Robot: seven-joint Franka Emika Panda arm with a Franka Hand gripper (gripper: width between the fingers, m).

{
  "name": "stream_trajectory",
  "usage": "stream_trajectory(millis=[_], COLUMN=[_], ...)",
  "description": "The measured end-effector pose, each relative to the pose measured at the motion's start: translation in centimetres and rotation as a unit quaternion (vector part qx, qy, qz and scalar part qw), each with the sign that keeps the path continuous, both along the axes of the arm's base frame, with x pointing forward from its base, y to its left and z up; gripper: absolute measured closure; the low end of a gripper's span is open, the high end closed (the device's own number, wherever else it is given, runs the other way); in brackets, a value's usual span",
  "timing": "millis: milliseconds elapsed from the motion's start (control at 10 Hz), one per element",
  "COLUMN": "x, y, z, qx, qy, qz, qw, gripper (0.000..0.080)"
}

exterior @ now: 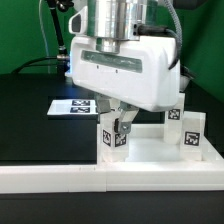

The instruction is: Assemble square table

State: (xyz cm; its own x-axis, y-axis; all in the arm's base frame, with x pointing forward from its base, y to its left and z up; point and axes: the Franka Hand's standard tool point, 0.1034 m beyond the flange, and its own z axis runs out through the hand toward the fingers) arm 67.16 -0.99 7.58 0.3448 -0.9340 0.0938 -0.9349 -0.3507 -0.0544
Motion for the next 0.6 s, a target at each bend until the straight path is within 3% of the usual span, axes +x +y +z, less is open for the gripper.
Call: stream_trajectory(millis=[300, 600], x=[-0.13, -0.37], y=[-0.27, -0.24], z=[-0.05, -0.09], qx=[0.01, 0.046], qy=[-0.005, -0.006], qz=[-0.124, -0.341], qw=[0.992, 0.939], gripper=[0.0509, 0.0509])
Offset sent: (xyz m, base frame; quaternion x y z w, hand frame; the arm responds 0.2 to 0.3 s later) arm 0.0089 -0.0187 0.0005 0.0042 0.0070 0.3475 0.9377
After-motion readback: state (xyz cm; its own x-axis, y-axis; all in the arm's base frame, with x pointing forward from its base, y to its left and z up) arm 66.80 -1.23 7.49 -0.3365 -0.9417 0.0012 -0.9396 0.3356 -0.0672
